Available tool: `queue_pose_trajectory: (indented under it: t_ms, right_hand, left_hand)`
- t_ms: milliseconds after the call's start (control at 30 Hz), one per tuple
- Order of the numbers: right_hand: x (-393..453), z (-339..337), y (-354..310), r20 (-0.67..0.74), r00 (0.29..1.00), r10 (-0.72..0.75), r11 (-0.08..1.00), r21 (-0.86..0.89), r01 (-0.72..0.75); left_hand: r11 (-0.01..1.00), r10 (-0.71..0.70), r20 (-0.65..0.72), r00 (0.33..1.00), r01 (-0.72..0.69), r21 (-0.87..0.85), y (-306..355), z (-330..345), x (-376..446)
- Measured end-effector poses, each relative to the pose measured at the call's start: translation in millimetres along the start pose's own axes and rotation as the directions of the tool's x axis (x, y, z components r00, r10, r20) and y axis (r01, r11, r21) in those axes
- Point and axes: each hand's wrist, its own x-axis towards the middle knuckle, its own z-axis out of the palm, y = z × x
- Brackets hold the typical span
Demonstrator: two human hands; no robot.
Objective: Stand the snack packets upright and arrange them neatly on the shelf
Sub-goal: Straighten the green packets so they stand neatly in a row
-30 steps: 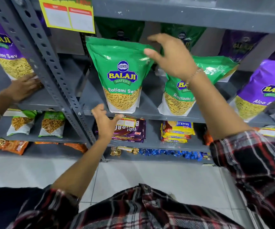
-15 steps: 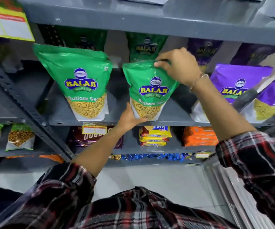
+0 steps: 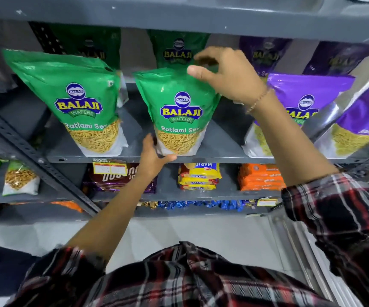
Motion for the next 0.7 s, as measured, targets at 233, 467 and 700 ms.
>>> queue_pose_trajectory:
  t_ms: [233, 467, 700]
  right_hand:
    - [-51.6, -79.3, 110.9, -0.120, 0.988, 0.094, 0.994, -0.052, -0.101]
    - [-71.2, -131.3, 197.3, 0.049, 0.992, 0.116, 0.971, -0.217, -0.102]
    - [-66.1, -117.6, 228.4, 0.028, 0.995, 0.098, 0.967, -0.240, -0.088]
  left_hand:
    - [0.993, 0.082, -0.029, 0.996, -0.079, 0.092, 30.9, 86.3, -57.5]
    - [0.997, 0.070, 0.234, 0.970, -0.060, -0.051, 106.0, 216.1, -13.7]
    - [1.000, -0.009, 0.073, 0.997, 0.008, 0.020, 111.9, 264.7, -5.1]
